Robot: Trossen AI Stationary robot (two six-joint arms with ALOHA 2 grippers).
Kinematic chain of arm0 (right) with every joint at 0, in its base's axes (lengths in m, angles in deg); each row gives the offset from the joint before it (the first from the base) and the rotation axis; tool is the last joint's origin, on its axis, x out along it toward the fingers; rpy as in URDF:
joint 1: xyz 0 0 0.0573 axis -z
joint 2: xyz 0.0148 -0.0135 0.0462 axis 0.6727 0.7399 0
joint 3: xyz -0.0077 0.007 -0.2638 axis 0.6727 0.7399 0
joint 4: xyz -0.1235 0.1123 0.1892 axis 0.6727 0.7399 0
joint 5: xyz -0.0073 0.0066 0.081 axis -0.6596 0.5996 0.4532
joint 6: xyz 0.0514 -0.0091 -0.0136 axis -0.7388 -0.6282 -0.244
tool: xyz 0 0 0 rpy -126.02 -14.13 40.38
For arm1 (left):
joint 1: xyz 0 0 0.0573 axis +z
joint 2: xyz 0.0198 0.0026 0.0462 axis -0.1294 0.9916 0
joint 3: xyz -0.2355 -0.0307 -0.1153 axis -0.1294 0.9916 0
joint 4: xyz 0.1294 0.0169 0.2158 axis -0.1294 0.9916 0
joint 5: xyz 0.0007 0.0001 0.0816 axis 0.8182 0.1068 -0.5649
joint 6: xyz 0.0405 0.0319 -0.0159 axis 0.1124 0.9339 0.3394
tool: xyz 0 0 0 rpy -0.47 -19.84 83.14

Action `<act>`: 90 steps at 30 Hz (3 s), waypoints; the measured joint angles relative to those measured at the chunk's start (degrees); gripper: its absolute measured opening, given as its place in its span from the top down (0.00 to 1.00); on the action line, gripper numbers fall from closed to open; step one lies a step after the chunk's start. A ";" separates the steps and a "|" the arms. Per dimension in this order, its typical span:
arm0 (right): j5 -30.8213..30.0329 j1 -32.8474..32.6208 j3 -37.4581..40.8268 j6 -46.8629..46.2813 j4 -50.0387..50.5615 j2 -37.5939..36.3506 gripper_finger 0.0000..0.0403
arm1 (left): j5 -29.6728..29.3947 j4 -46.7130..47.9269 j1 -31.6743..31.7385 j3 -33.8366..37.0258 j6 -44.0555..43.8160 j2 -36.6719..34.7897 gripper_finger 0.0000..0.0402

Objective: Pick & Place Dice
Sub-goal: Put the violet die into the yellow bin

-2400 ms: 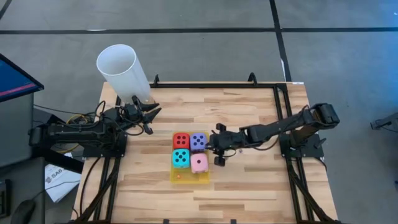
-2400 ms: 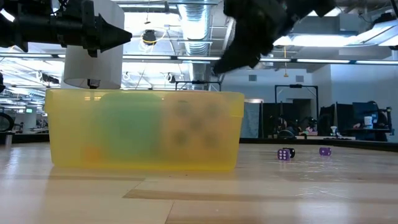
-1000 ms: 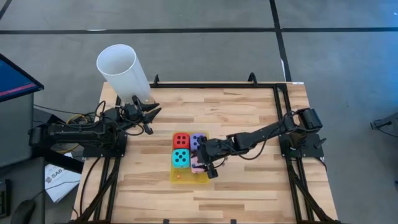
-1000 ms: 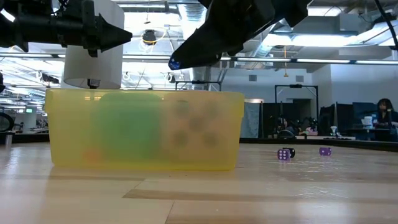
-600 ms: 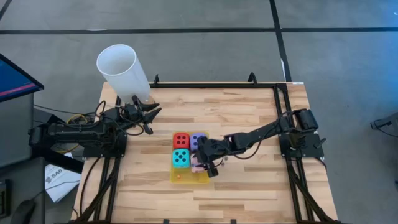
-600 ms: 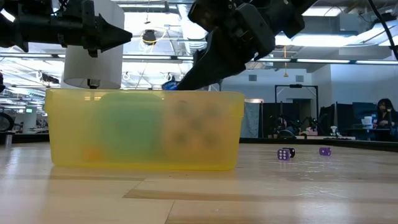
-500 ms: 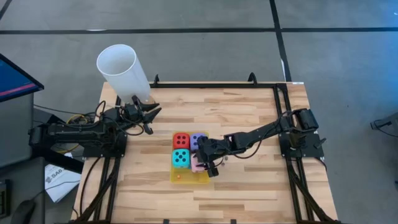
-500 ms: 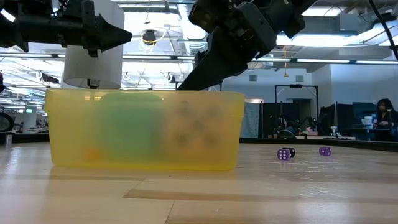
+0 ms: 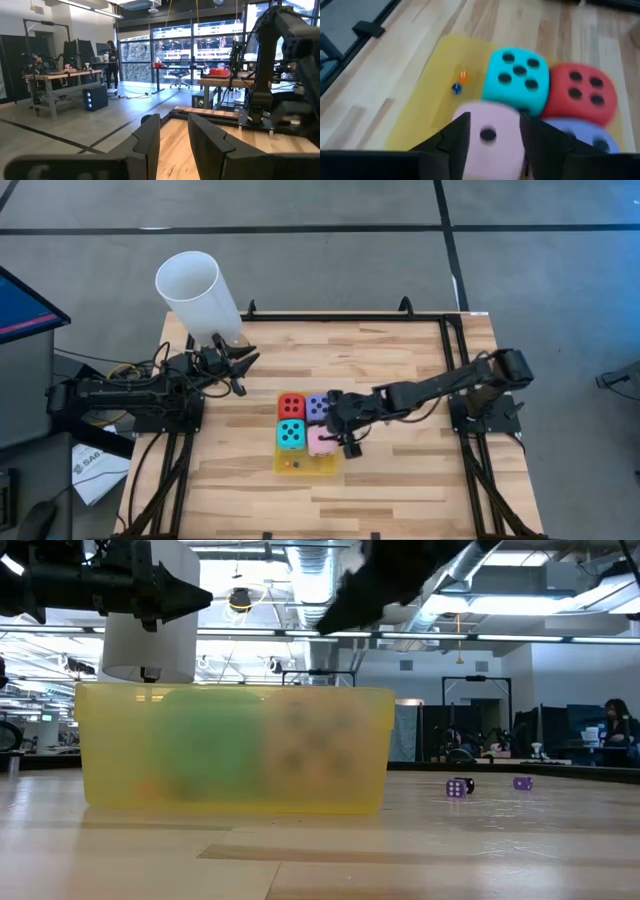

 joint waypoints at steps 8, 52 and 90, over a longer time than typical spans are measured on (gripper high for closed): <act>-1.49 -0.13 -0.01 -8.05 17.06 -7.83 0.79 | 0.00 -0.24 0.00 0.00 -0.02 0.00 0.78; -10.59 0.79 18.77 -53.95 31.36 -9.36 0.81 | 0.00 -0.26 0.01 0.00 -0.02 -0.02 0.78; -8.83 0.33 18.77 -57.80 30.81 -3.03 0.74 | 0.00 -0.28 0.13 -0.02 -0.02 0.48 0.78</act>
